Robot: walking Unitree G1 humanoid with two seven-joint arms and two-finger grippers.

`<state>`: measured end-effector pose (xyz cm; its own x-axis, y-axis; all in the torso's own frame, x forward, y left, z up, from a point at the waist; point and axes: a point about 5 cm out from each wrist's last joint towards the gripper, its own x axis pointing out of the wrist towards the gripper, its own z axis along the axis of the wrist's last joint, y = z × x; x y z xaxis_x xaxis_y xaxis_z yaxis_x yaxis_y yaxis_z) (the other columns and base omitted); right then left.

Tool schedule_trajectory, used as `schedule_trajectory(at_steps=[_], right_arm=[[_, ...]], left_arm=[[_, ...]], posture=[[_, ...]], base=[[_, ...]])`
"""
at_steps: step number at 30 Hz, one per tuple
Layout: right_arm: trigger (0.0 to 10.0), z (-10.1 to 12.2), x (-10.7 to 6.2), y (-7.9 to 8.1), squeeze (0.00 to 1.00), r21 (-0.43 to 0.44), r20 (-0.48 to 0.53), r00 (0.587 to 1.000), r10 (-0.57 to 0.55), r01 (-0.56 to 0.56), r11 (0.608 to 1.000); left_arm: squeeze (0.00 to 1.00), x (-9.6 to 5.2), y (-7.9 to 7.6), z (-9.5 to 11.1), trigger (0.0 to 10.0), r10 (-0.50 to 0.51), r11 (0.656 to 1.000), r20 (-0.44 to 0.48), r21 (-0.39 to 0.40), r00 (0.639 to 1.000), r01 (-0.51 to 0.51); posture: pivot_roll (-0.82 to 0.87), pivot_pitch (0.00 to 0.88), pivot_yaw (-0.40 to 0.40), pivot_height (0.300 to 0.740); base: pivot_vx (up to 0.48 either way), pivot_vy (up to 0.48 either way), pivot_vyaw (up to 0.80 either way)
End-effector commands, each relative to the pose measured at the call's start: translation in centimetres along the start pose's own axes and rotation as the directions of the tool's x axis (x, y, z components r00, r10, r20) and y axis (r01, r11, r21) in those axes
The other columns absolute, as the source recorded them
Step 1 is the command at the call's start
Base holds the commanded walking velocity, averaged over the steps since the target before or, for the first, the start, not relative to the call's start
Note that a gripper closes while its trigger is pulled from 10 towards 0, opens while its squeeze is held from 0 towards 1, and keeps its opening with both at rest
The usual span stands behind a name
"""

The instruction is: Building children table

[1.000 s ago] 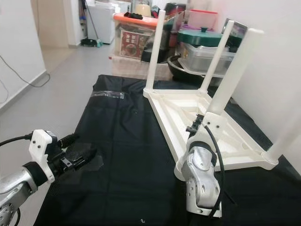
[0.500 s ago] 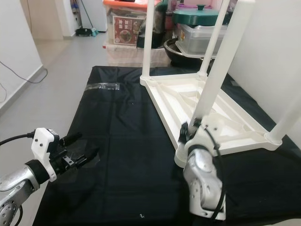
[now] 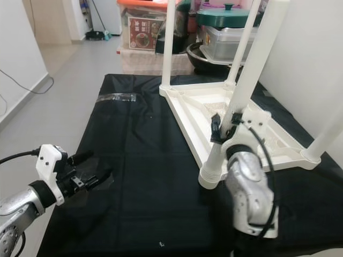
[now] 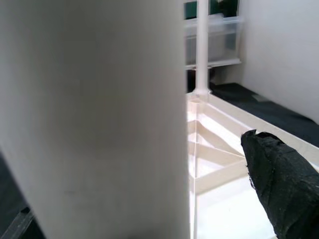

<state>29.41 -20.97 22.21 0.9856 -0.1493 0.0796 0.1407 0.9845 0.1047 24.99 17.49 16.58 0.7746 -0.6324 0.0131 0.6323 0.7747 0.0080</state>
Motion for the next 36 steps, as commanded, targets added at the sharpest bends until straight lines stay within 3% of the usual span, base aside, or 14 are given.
schedule_trajectory(at_steps=[1, 4, 6, 10, 13, 18, 19, 26, 29, 30, 33, 34, 35, 36], right_arm=[[10.0, 0.2, 0.7, -0.7, 0.00, 0.004, 0.002, 0.999, 0.039, -0.039, 0.999], [10.0, -0.4, 2.0, -2.5, 0.00, -0.023, -0.031, 0.980, 0.198, -0.199, 0.980], [10.0, -0.4, 2.0, -2.5, 0.00, -0.023, -0.031, 0.980, 0.198, -0.199, 0.980], [10.0, -0.8, 4.0, -5.5, 0.00, -0.070, -0.093, 0.962, 0.257, -0.263, 0.962], [10.0, 0.1, 5.4, -6.7, 0.00, -0.051, -0.087, 0.948, 0.307, -0.312, 0.949], [10.0, 0.3, 6.1, -7.4, 0.00, -0.021, -0.093, 0.935, 0.341, -0.345, 0.938], [0.0, 0.0, 6.2, -7.7, 0.00, -0.002, -0.100, 0.919, 0.381, -0.383, 0.924], [0.0, -1.3, 6.3, -7.9, 0.00, 0.037, -0.124, 0.895, 0.428, -0.427, 0.904], [0.0, -3.1, 6.4, -8.3, 0.00, 0.038, -0.166, 0.905, 0.392, -0.391, 0.919], [0.0, -3.8, 6.4, -8.4, 0.00, 0.041, -0.180, 0.923, 0.339, -0.337, 0.940], [0.0, -6.1, 6.1, -9.5, 0.00, -0.002, -0.255, 0.967, 0.022, -0.023, 1.000], [0.0, -6.7, 5.8, -10.1, 0.00, -0.033, -0.286, 0.950, -0.129, 0.124, 0.992], [0.0, -6.7, 5.8, -10.1, 0.00, -0.033, -0.286, 0.950, -0.129, 0.124, 0.992], [0.0, -7.1, 5.4, -10.6, 0.00, -0.075, -0.304, 0.916, -0.263, 0.252, 0.965]], left_arm=[[0.24, 0.2, -0.1, -0.1, 10.0, -0.013, 1.000, -0.005, 0.016, 1.000, 0.013], [0.22, 0.4, -0.1, -0.1, 10.0, -0.019, 1.000, 0.000, 0.017, 1.000, 0.019], [0.22, 0.4, -0.1, -0.1, 10.0, -0.019, 1.000, 0.000, 0.017, 1.000, 0.019], [0.18, 0.6, -0.2, -0.1, 10.0, -0.025, 1.000, 0.007, 0.017, 1.000, 0.024], [0.16, 0.6, -0.2, 0.0, 10.0, -0.024, 1.000, 0.012, 0.018, 1.000, 0.024], [0.15, 0.6, -0.2, 0.0, 10.0, -0.023, 1.000, 0.014, 0.019, 1.000, 0.022], [0.12, 0.6, -0.3, 0.0, 10.0, -0.023, 1.000, 0.016, 0.019, 1.000, 0.022], [0.10, 0.6, -0.4, 0.0, 10.0, -0.022, 1.000, 0.016, 0.022, 1.000, 0.022], [0.07, 0.5, -0.4, -0.2, 10.0, -0.022, 0.999, 0.011, 0.024, 1.000, 0.022], [0.05, 0.4, -0.5, -0.2, 10.0, -0.022, 0.999, 0.009, 0.025, 1.000, 0.022], [0.02, 0.3, -0.5, -0.3, 10.0, -0.024, 0.999, 0.004, 0.027, 1.000, 0.024], [0.02, 0.3, -0.5, -0.3, 10.0, -0.025, 0.999, 0.003, 0.028, 1.000, 0.025], [0.02, 0.3, -0.5, -0.3, 10.0, -0.025, 0.999, 0.003, 0.028, 1.000, 0.025], [0.01, 0.3, -0.5, -0.2, 10.0, -0.025, 0.999, 0.003, 0.028, 1.000, 0.025]], posture=[[0.01, 0.000, -0.063, 0.740], [0.01, 0.000, -0.065, 0.740], [0.01, 0.000, -0.065, 0.740], [0.02, 0.000, -0.075, 0.740], [0.03, 0.000, -0.083, 0.740], [0.03, 0.000, -0.090, 0.740], [0.03, 0.000, -0.091, 0.740], [0.05, 0.000, -0.101, 0.740], [0.05, 0.000, -0.101, 0.740], [0.05, 0.000, -0.098, 0.740], [0.05, 0.000, -0.093, 0.740], [0.05, 0.000, -0.092, 0.740], [0.05, 0.000, -0.092, 0.740], [0.04, 0.000, -0.092, 0.740]], base=[[0.000, 0.000, 0.00], [0.000, 0.000, 0.00], [0.000, 0.000, 0.00], [0.000, 0.000, 0.00], [0.000, 0.000, 0.00], [0.000, 0.000, 0.00], [0.000, 0.000, 0.00], [0.000, 0.000, 0.00], [0.000, 0.000, 0.00], [0.000, 0.000, 0.00], [0.000, 0.000, 0.00], [0.000, 0.000, 0.00], [0.000, 0.000, 0.00], [0.000, 0.000, 0.00]])
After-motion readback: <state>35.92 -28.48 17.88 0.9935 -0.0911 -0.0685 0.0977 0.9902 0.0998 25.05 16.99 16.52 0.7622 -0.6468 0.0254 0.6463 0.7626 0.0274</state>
